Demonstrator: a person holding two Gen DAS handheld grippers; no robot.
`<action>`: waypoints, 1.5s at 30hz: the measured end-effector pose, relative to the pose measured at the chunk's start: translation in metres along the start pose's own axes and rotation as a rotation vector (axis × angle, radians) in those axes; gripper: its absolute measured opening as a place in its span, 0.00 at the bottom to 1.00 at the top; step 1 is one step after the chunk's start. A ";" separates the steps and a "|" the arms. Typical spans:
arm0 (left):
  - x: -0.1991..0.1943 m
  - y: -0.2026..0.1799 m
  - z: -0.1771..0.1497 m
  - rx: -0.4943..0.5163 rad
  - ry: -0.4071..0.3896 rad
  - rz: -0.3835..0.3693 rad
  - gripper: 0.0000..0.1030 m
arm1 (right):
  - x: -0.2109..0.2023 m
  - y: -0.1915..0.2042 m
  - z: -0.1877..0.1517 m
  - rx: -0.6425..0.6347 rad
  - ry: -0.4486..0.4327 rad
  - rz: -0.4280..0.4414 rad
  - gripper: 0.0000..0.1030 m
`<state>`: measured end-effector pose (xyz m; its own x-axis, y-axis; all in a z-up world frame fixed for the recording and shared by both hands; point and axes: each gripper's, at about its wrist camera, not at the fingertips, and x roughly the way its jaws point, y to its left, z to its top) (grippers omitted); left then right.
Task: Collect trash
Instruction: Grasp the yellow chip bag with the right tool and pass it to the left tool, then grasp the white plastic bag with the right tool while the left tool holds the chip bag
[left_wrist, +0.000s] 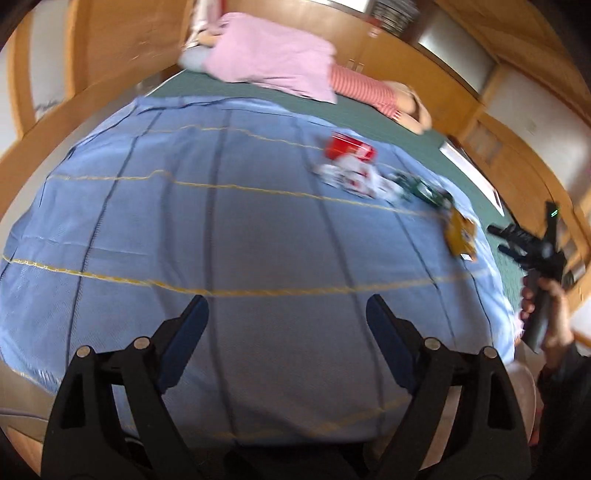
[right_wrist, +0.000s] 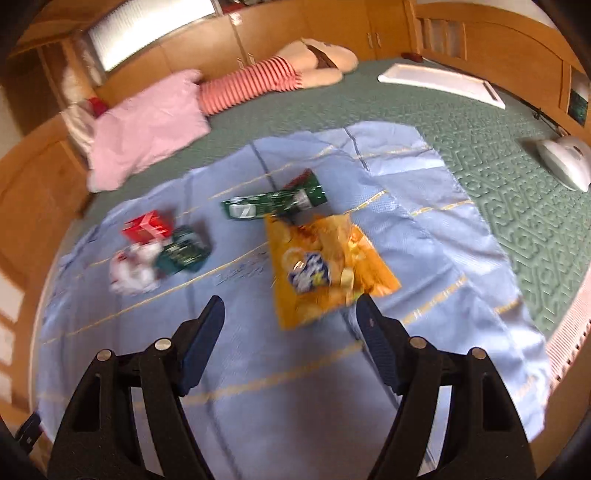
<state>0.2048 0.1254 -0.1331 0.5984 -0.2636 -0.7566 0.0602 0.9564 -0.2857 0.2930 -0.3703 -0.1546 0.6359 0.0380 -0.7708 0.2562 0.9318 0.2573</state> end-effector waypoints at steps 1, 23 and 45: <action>0.006 0.014 0.003 -0.018 -0.002 0.003 0.84 | 0.021 -0.003 0.007 0.015 0.008 -0.023 0.70; 0.006 0.078 -0.002 -0.282 0.008 0.178 0.85 | 0.020 0.242 -0.092 -0.395 0.371 0.535 0.17; 0.036 0.080 -0.001 -0.310 0.124 0.021 0.87 | 0.151 0.281 -0.041 -0.695 0.122 -0.017 0.27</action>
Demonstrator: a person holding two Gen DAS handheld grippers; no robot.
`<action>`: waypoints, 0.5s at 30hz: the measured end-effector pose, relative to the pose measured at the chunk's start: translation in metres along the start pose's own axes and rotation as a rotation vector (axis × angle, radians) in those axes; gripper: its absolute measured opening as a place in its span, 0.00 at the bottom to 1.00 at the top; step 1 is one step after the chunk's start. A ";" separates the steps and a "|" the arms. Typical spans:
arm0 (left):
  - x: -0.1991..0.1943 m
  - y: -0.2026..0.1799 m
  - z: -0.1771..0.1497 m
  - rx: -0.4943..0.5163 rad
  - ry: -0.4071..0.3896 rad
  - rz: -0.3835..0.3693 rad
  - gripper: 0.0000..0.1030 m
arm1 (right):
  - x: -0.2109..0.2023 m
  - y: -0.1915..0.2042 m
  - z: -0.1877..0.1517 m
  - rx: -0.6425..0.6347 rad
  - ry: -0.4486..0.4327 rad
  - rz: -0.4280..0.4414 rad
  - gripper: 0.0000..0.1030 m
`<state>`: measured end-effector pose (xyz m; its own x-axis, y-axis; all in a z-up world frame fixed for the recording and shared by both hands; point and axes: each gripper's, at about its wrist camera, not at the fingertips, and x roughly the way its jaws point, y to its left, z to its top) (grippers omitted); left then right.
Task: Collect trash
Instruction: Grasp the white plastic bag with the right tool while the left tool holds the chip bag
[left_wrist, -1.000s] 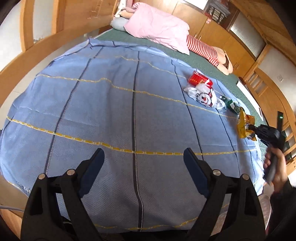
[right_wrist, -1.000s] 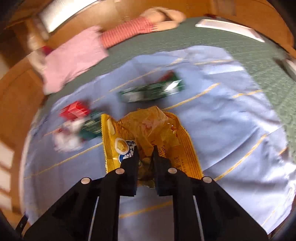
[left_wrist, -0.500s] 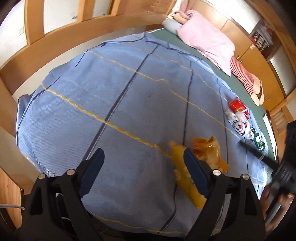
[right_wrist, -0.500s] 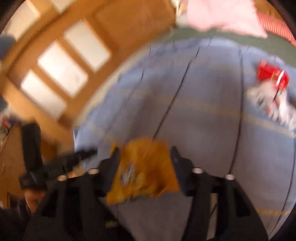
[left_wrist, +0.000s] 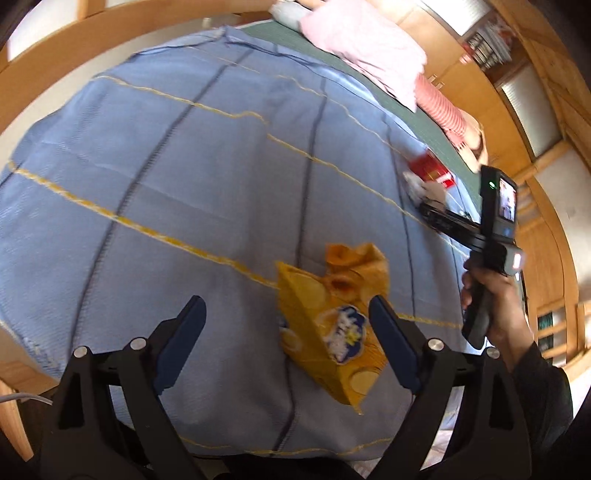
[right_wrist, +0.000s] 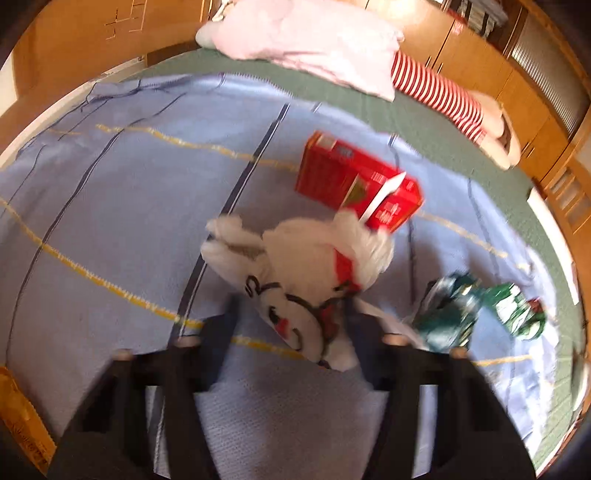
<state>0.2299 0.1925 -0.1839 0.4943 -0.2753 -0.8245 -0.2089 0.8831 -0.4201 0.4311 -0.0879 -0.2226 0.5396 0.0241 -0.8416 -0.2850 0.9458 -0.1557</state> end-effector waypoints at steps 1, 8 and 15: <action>0.002 -0.005 -0.001 0.019 0.006 -0.009 0.87 | 0.001 -0.001 -0.006 0.010 0.012 0.019 0.19; 0.031 -0.040 -0.010 0.171 0.054 -0.033 0.89 | -0.050 0.000 -0.034 0.199 0.053 0.314 0.16; 0.045 -0.049 -0.017 0.241 0.058 -0.005 0.61 | -0.114 0.012 -0.074 0.286 0.085 0.523 0.16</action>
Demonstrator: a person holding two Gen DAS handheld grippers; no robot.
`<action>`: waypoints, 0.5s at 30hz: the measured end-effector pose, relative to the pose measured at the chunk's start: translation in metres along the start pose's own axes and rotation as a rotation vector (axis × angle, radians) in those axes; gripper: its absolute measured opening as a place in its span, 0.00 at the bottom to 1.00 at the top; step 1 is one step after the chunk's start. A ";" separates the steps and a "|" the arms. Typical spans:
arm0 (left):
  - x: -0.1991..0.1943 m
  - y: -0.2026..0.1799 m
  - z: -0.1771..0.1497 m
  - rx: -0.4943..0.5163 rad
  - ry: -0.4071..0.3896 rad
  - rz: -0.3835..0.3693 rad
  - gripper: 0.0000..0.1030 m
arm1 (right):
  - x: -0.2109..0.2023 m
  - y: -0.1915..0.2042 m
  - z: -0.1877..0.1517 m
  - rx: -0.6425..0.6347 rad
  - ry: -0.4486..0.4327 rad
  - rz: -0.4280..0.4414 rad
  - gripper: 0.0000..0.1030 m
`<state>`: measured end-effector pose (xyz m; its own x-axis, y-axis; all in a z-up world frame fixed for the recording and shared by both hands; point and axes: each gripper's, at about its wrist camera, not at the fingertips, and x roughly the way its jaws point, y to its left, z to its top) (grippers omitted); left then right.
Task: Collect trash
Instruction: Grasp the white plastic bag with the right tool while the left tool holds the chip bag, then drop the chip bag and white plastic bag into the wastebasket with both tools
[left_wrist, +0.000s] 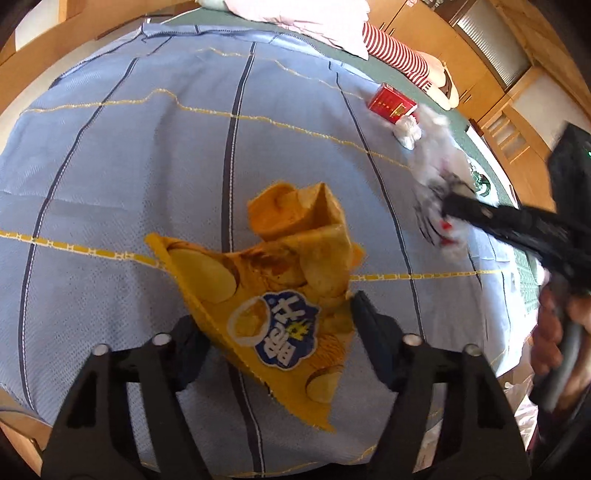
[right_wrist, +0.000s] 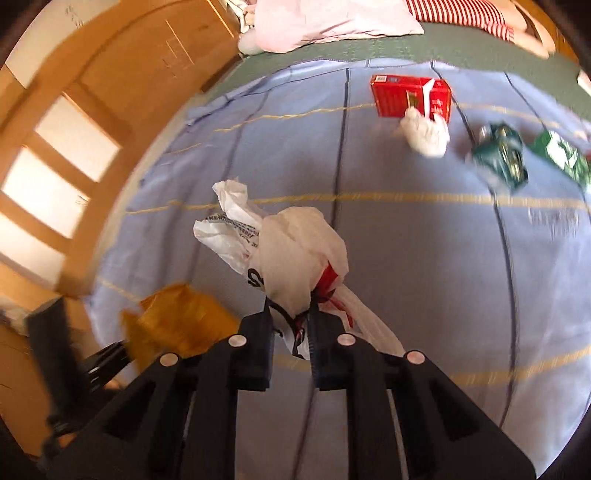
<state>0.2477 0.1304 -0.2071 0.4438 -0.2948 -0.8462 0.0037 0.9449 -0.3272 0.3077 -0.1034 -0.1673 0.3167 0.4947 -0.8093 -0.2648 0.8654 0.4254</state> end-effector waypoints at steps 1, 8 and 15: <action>-0.001 -0.002 -0.001 0.014 -0.005 0.011 0.51 | -0.007 0.001 -0.007 0.018 -0.006 0.022 0.16; -0.020 -0.012 -0.006 0.085 -0.101 0.041 0.33 | -0.045 -0.003 -0.050 0.143 -0.066 0.101 0.16; -0.060 -0.010 -0.018 0.091 -0.207 0.062 0.31 | -0.058 -0.023 -0.072 0.244 -0.093 0.117 0.16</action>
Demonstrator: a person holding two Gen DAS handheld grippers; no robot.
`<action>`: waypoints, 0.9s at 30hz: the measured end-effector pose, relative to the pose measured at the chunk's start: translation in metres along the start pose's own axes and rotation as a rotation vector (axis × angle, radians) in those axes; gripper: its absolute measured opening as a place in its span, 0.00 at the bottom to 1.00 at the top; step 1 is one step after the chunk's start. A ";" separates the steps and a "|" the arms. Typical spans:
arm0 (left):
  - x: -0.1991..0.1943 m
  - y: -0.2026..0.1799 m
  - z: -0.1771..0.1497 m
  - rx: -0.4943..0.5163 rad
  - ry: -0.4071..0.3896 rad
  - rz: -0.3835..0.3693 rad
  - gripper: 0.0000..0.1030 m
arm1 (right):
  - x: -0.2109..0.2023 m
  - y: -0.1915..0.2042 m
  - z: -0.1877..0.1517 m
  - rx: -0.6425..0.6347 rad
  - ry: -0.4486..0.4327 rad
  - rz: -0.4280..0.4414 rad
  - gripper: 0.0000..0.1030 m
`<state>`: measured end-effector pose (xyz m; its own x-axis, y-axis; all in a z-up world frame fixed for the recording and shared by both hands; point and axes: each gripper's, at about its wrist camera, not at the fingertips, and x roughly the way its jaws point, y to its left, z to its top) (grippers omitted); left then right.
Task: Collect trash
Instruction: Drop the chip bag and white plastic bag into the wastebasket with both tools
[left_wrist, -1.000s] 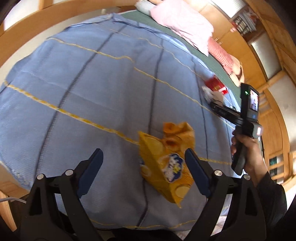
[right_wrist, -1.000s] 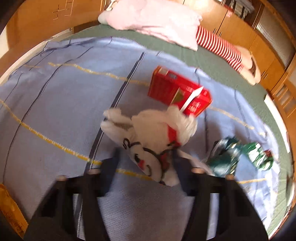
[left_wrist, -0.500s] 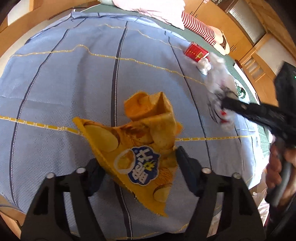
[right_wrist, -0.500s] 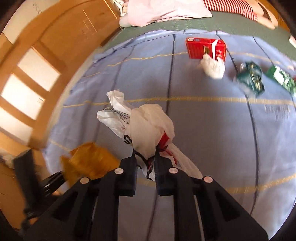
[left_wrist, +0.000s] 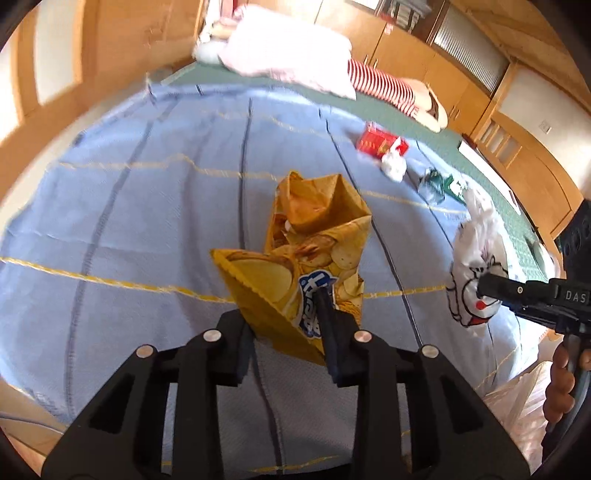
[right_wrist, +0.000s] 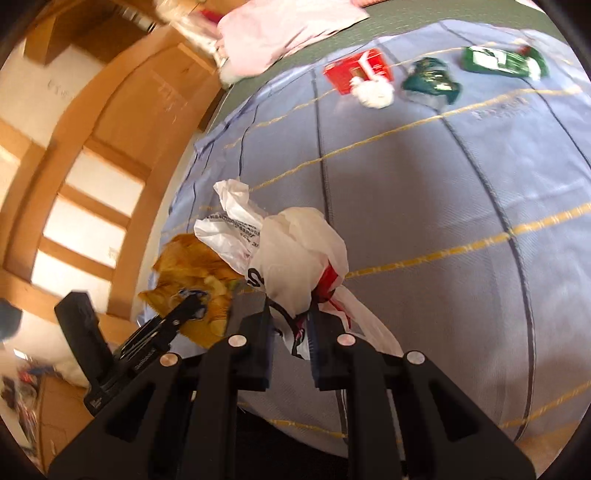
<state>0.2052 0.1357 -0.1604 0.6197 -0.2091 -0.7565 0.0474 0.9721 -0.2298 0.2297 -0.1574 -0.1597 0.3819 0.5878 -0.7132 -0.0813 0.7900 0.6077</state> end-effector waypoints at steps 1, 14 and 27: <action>-0.012 0.001 0.001 0.010 -0.027 0.009 0.31 | -0.006 0.000 -0.003 -0.003 -0.022 -0.012 0.16; -0.157 -0.061 -0.021 0.057 -0.327 0.179 0.31 | -0.119 0.043 -0.063 -0.250 -0.282 -0.169 0.16; -0.233 -0.157 -0.064 0.193 -0.439 0.125 0.31 | -0.206 0.035 -0.123 -0.306 -0.437 -0.241 0.16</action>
<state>0.0033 0.0255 0.0131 0.8994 -0.0653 -0.4323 0.0702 0.9975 -0.0046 0.0345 -0.2292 -0.0344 0.7619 0.3101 -0.5687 -0.1825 0.9452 0.2708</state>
